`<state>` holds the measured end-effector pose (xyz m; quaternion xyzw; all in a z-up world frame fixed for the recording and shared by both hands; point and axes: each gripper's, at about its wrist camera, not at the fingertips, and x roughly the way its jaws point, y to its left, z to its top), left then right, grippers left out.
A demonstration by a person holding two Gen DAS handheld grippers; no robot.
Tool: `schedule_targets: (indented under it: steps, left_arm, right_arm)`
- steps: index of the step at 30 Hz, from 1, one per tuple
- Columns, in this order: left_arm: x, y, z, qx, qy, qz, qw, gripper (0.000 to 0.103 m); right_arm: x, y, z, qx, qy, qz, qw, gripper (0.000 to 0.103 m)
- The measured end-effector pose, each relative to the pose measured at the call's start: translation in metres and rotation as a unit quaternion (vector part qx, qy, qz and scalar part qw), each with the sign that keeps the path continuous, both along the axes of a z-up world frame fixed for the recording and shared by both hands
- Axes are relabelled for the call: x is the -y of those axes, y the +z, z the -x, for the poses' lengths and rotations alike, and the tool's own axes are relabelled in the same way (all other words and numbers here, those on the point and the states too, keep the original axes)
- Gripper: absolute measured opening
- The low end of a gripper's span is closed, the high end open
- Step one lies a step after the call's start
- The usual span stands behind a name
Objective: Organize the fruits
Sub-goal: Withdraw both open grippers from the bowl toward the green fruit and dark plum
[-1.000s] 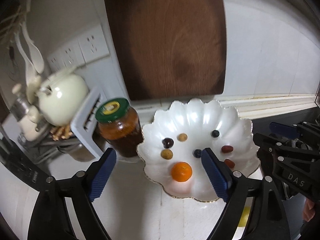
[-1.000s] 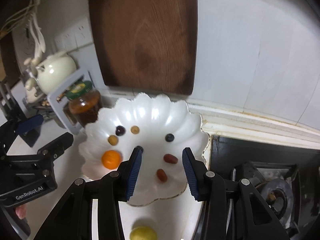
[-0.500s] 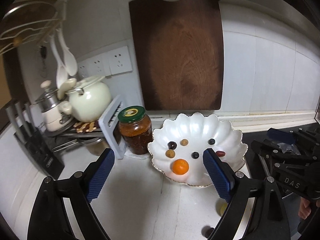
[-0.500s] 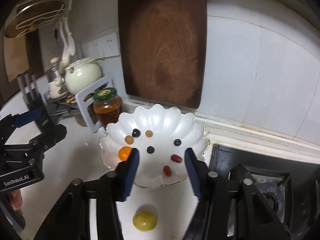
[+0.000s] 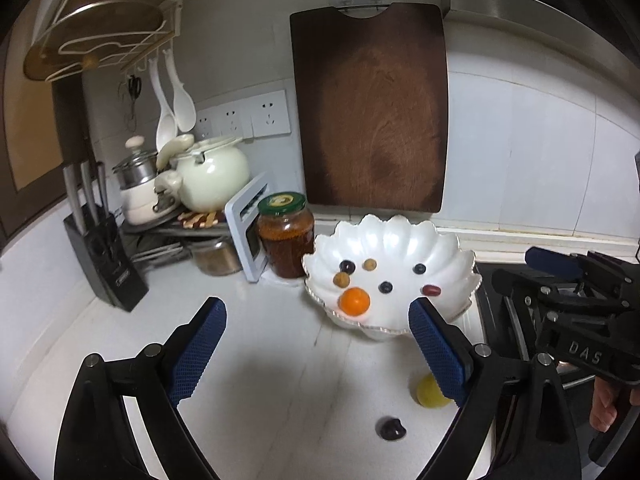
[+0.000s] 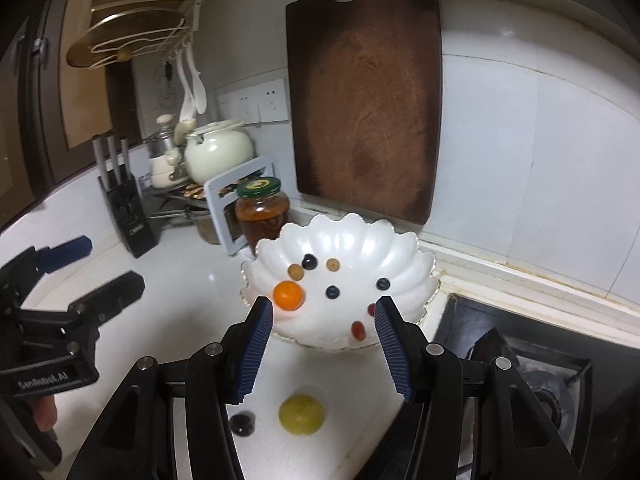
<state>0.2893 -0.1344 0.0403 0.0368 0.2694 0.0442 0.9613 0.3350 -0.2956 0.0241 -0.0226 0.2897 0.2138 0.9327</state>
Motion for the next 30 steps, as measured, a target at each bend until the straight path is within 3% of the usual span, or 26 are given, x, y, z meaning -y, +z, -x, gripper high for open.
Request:
schedule_targets:
  steps: [11,30]
  left_arm:
    - [0.015,-0.028,0.038,-0.014,0.031,0.008,0.9994,0.090]
    - [0.026,-0.082,0.043,-0.060,-0.017,0.021,0.9978,0.079]
  right_arm:
    - [0.003,-0.021,0.016,-0.010,0.054,-0.002,0.998,0.054]
    - [-0.014,-0.072,0.010,-0.078,0.100,0.027,0.992,0.054]
